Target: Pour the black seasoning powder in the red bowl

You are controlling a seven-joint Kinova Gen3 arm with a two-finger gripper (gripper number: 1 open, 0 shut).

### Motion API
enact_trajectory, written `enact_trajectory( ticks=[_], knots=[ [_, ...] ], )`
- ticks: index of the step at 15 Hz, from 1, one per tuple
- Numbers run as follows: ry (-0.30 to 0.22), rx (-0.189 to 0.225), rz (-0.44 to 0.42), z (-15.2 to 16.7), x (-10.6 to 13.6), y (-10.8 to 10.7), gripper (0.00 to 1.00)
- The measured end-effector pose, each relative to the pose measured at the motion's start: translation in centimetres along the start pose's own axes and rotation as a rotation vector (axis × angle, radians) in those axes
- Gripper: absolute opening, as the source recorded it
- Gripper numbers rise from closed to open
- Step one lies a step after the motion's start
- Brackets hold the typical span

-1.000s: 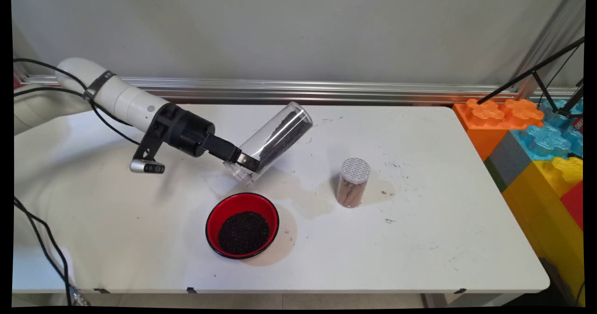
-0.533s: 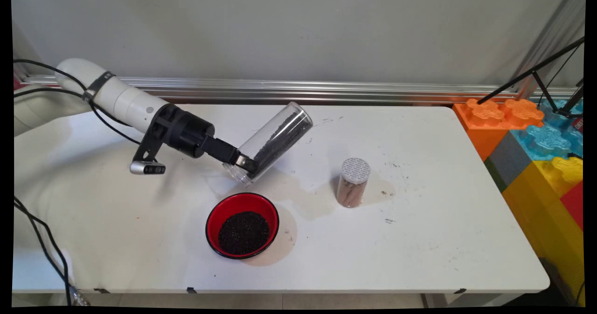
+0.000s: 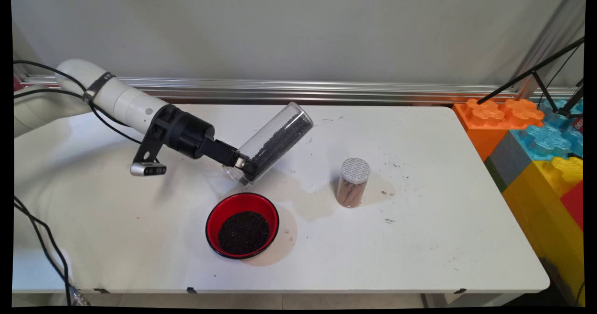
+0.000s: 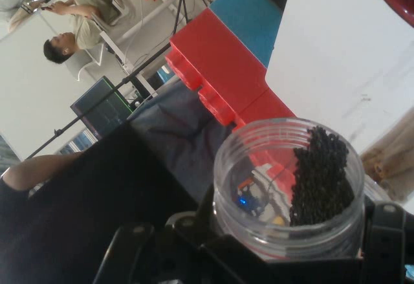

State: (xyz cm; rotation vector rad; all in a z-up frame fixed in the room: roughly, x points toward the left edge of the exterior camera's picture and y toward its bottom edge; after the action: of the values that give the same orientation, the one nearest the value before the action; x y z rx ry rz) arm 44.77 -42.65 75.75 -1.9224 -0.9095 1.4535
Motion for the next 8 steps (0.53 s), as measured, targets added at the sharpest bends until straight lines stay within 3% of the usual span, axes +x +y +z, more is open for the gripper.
enact_trajectory(
  ticks=[8],
  knots=[
    [0.003,0.005,0.030,0.01,0.02,-0.02,0.00]
  ],
)
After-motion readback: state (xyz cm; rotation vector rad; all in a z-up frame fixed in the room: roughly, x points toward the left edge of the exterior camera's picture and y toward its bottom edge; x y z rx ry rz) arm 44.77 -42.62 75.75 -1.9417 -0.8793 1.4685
